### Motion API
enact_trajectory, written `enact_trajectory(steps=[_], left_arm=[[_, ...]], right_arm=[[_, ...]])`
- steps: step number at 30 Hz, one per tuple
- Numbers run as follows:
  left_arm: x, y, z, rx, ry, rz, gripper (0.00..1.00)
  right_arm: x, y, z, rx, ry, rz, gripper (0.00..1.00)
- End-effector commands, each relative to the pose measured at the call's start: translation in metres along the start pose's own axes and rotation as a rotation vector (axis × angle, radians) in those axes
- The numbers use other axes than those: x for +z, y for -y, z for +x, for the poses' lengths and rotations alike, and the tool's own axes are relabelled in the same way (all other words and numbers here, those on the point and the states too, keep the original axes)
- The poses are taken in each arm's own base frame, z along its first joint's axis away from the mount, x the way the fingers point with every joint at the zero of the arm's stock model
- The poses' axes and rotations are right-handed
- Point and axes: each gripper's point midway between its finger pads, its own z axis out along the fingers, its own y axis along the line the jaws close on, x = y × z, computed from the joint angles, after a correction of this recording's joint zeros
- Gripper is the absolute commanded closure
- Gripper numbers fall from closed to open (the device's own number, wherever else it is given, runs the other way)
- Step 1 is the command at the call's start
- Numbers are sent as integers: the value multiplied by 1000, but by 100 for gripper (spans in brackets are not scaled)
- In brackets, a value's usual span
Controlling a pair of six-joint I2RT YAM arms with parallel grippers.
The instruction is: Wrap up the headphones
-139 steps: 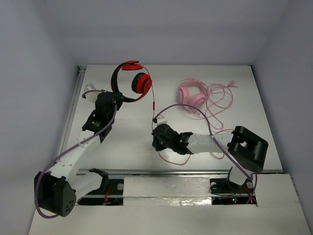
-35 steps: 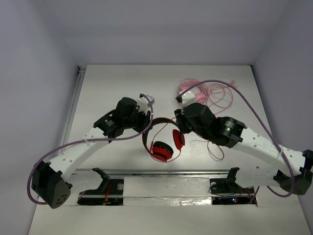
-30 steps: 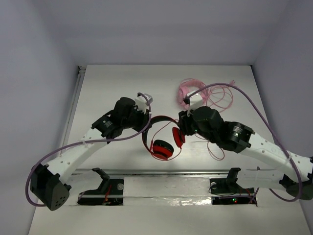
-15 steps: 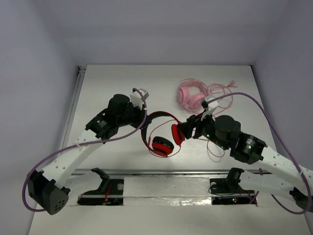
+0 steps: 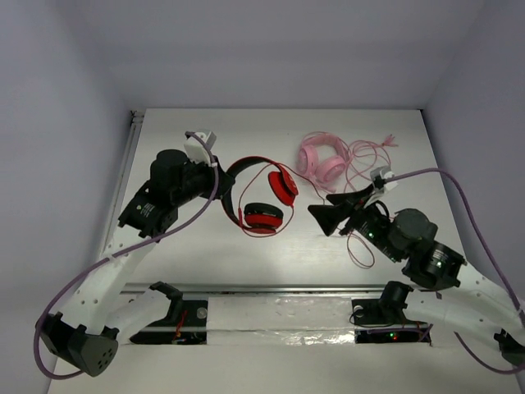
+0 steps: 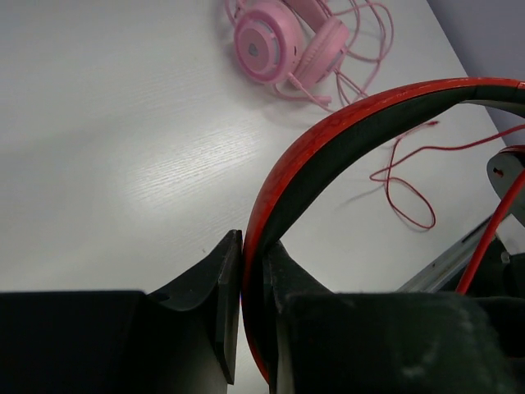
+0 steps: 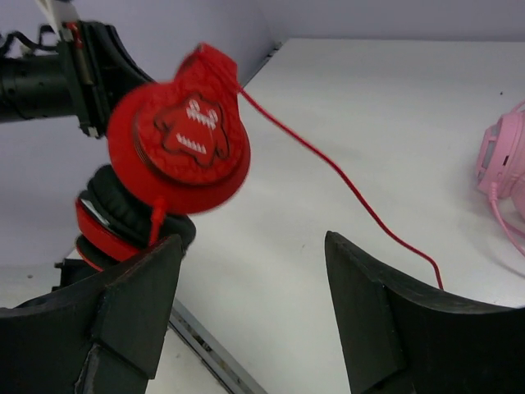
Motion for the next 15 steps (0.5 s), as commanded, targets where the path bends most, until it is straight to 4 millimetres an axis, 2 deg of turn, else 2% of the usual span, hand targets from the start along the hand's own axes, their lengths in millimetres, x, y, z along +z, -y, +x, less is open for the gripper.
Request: enact_trajectory(steps=[1, 3, 4, 7, 8, 10, 12, 13, 15], left_arm=[[-24, 14, -58, -45, 178, 34, 100], [-27, 16, -61, -44, 178, 44, 100], [-28, 17, -63, -44, 179, 44, 100], [-30, 19, -64, -46, 179, 49, 100], [-32, 20, -64, -46, 181, 55, 100], [-36, 21, -67, -47, 191, 61, 100], [-37, 24, -68, -47, 196, 72, 100], [-38, 26, -69, -47, 198, 82, 100], [-39, 28, -71, -47, 208, 92, 100]], right_arm=[[18, 3, 21, 9, -21, 4, 24], [26, 11, 29, 12, -27, 37, 22], [32, 17, 39, 8, -37, 67, 22], [49, 39, 49, 23, -36, 125, 21], [51, 49, 61, 26, -57, 144, 21], [60, 77, 71, 35, -62, 204, 21], [65, 99, 70, 41, -55, 239, 21], [70, 91, 69, 48, -56, 179, 21], [79, 91, 77, 43, -84, 158, 21]])
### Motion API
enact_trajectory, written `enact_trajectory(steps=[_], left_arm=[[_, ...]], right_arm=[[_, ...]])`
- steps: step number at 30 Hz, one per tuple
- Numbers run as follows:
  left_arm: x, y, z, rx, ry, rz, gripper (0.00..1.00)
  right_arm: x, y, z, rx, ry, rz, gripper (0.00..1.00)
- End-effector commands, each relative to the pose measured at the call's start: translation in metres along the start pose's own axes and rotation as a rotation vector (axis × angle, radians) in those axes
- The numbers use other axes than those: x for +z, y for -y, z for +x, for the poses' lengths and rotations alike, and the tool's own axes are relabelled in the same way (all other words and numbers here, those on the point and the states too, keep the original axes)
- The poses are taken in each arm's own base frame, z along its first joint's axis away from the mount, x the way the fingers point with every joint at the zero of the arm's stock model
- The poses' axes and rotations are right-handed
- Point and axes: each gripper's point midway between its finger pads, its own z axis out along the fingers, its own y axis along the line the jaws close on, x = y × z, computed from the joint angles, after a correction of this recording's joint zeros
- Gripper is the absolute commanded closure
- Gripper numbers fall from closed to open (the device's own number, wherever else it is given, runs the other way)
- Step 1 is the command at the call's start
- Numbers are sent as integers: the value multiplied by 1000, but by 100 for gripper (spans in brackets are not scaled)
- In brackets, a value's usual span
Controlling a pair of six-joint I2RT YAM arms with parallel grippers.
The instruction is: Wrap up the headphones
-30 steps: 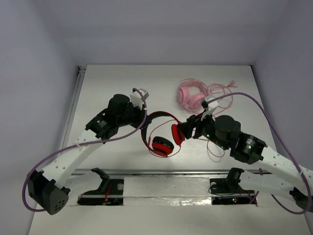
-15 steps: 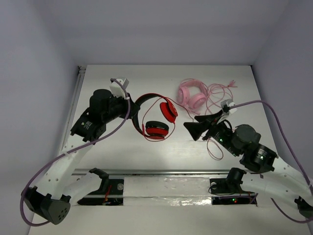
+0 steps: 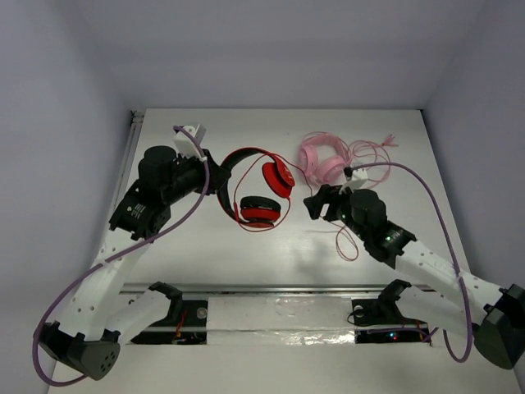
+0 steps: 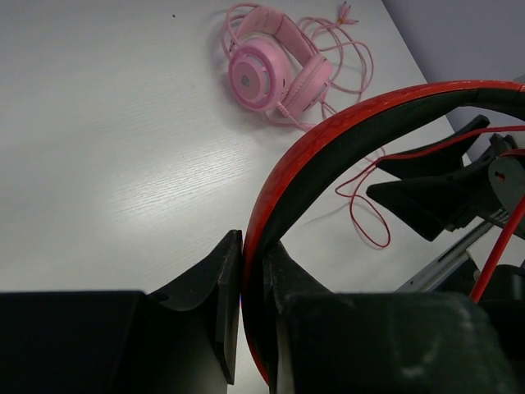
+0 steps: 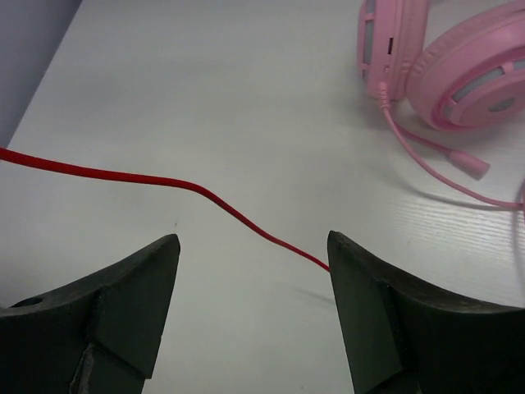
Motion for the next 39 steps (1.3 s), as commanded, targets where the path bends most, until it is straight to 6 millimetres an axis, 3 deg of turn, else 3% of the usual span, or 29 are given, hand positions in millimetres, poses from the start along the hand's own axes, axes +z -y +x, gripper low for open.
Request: enact_trajectory(steps=[1, 3, 5, 6, 7, 8, 10, 13, 15, 16, 17, 20, 26, 39], left_arm=[[-18, 29, -42, -5, 133, 97, 100], [-18, 29, -43, -5, 140, 92, 100], [-17, 22, -45, -19, 153, 55, 100], [-15, 19, -45, -27, 157, 41, 100], [-14, 16, -46, -41, 165, 25, 100], [-12, 14, -46, -48, 168, 15, 100], [-7, 9, -46, -65, 177, -1, 100], [2, 4, -43, -91, 175, -16, 100], [8, 0, -42, -108, 175, -27, 100], [10, -2, -42, -115, 179, -36, 100], [13, -4, -41, -123, 178, -43, 100], [19, -14, -36, -146, 180, -76, 100], [32, -18, -25, -200, 171, -72, 100], [40, -22, -3, -219, 127, -61, 100]], right_arm=[[8, -38, -33, 19, 103, -183, 21], [10, -45, -32, 13, 98, -218, 25], [-1, -62, -35, 26, 95, -313, 35], [-15, -69, -48, 40, 136, -350, 41], [-24, -74, -47, 52, 131, -389, 52], [-34, -79, -51, 65, 145, -423, 80], [-62, -96, -65, 130, 186, -537, 99], [-83, -119, -70, 183, 179, -665, 100], [-87, -129, -72, 190, 167, -690, 96], [-90, -133, -74, 188, 170, -706, 87], [-91, -138, -76, 189, 172, -723, 68], [-99, -151, -80, 197, 178, -782, 54], [-91, -162, -78, 203, 165, -810, 53], [-68, -149, -95, 226, 251, -691, 55]])
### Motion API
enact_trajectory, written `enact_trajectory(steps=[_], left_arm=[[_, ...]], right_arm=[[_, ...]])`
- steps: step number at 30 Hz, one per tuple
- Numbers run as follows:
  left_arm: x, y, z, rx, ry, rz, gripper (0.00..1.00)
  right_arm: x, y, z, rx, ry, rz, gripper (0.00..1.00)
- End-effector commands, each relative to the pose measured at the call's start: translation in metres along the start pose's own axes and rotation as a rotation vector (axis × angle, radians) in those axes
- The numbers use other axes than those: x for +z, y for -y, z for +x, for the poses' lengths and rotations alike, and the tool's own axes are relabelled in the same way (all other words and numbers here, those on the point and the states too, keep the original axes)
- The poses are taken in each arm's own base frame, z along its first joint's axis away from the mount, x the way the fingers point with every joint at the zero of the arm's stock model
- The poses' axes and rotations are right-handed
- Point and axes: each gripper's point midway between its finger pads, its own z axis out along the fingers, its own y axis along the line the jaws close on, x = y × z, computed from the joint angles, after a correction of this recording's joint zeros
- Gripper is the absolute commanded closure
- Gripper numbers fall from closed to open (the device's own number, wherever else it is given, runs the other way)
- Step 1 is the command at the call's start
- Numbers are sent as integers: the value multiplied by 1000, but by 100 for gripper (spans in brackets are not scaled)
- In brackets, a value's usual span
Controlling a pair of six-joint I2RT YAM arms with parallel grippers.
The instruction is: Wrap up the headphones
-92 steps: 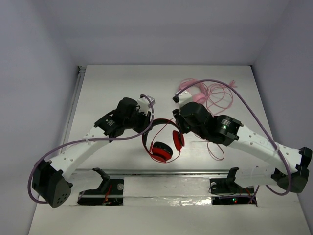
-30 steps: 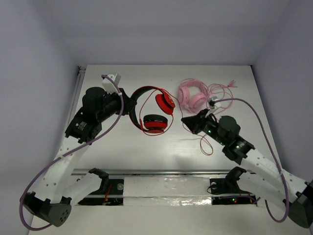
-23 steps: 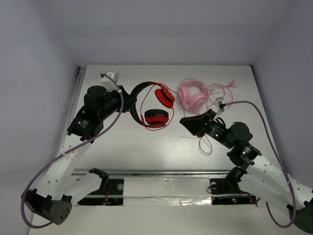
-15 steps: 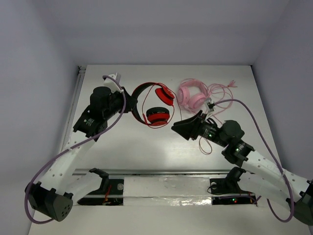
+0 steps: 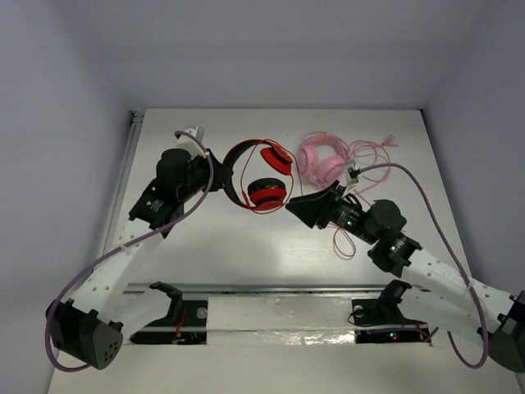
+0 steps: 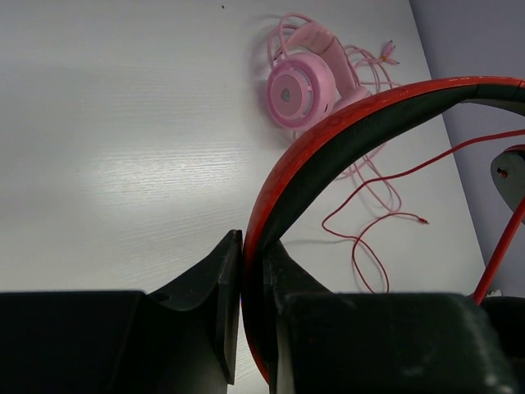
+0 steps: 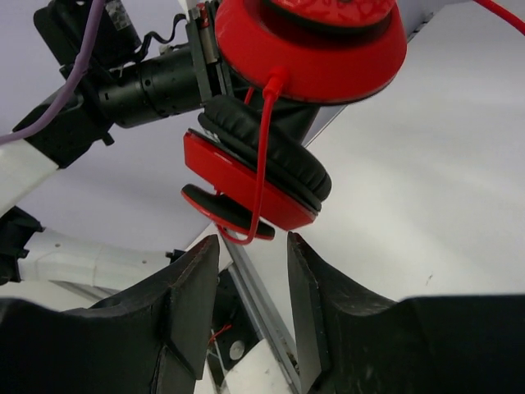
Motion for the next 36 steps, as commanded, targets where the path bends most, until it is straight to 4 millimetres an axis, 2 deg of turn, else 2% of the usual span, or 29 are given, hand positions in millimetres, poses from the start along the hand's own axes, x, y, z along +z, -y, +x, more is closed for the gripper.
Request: enact_trajectory(steps=[1, 8, 12, 15, 17, 22, 27, 30, 31, 36], left_arm=[[-3, 17, -17, -26, 73, 84, 100], [-6, 17, -12, -19, 62, 89, 100], [-7, 18, -11, -21, 59, 97, 100], [-8, 20, -13, -29, 67, 104, 100], [-10, 21, -17, -38, 85, 102, 100], [-15, 29, -30, -93, 145, 130, 100], [-17, 35, -37, -113, 174, 160, 100], [-18, 41, -38, -124, 176, 190, 100], [-19, 46, -36, -122, 162, 216, 100], [-18, 58, -26, -120, 86, 281, 100]], right_arm=[[10, -21, -35, -32, 114, -48, 55], [13, -21, -39, -18, 138, -54, 59], [14, -19, -39, -13, 138, -49, 68], [16, -16, -33, -3, 120, -45, 79], [16, -15, -29, 0, 106, -45, 87], [12, -9, -21, -3, 76, -22, 100], [11, -2, -10, -24, 22, 4, 100], [11, 11, -4, -40, -6, 62, 100], [11, 18, -4, -41, -2, 98, 100], [11, 25, -17, -71, 37, 160, 100]])
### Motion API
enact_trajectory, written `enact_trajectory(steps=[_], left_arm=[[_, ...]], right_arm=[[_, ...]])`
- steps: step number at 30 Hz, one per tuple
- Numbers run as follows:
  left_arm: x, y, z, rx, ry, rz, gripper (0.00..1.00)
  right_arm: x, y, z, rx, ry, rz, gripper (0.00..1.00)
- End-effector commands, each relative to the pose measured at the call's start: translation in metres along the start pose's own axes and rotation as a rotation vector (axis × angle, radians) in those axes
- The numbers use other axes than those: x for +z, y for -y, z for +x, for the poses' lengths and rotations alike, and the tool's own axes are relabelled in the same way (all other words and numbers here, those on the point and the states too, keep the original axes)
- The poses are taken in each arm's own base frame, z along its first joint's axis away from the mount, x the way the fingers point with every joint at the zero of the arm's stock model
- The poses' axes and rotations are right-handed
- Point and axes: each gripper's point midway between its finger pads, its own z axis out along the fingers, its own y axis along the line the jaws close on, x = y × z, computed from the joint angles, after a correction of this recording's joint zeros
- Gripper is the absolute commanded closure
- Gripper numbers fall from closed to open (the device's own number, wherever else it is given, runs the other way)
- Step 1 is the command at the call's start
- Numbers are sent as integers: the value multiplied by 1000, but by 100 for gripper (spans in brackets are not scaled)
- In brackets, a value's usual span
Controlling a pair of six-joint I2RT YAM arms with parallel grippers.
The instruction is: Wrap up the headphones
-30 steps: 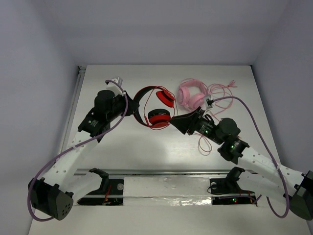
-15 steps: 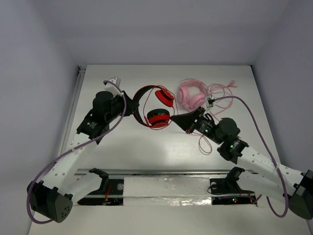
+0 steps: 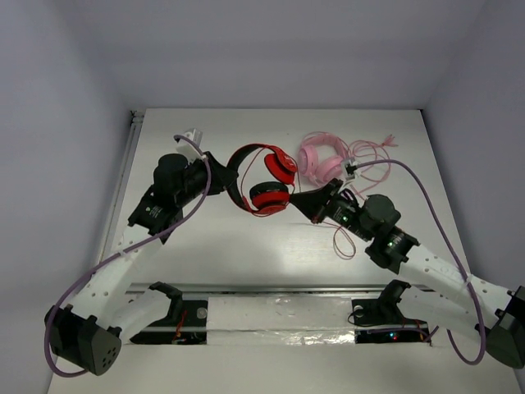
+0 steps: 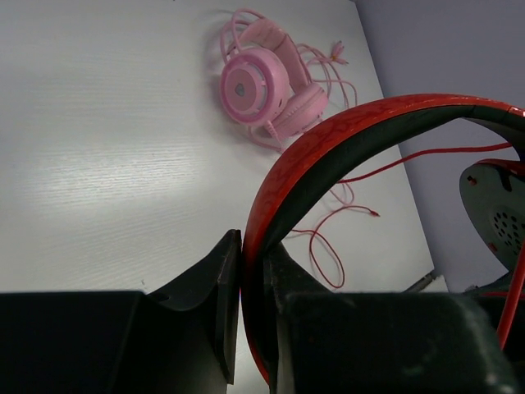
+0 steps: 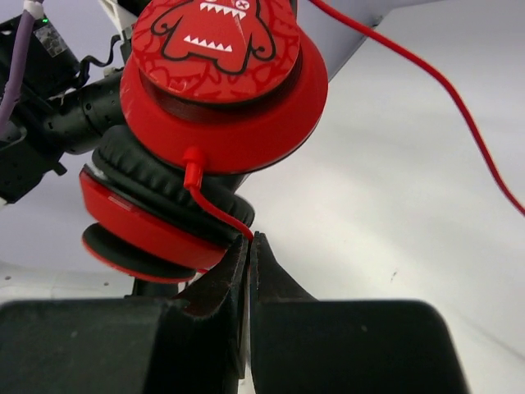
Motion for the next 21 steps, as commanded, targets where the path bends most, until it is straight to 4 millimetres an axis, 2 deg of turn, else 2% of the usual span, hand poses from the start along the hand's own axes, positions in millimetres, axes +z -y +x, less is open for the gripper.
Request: enact_trajectory(steps=[1, 4, 10, 14, 19, 21], left_arm=[[-10, 48, -25, -30, 54, 201, 100], [-8, 46, -13, -22, -6, 201, 100], [-4, 46, 24, -23, -156, 281, 100], [-3, 49, 38, -27, -207, 339, 100], [2, 39, 53, -23, -258, 330, 100], [5, 35, 52, -43, -245, 299, 100]], right_arm=[[2, 3, -17, -52, 36, 60, 100], [3, 1, -27, -67, 64, 70, 100], [8, 11, -38, -92, 127, 116, 96], [15, 8, -32, -94, 103, 84, 94], [21, -2, -18, -87, 33, 15, 80], [23, -8, -13, -80, -4, -15, 76]])
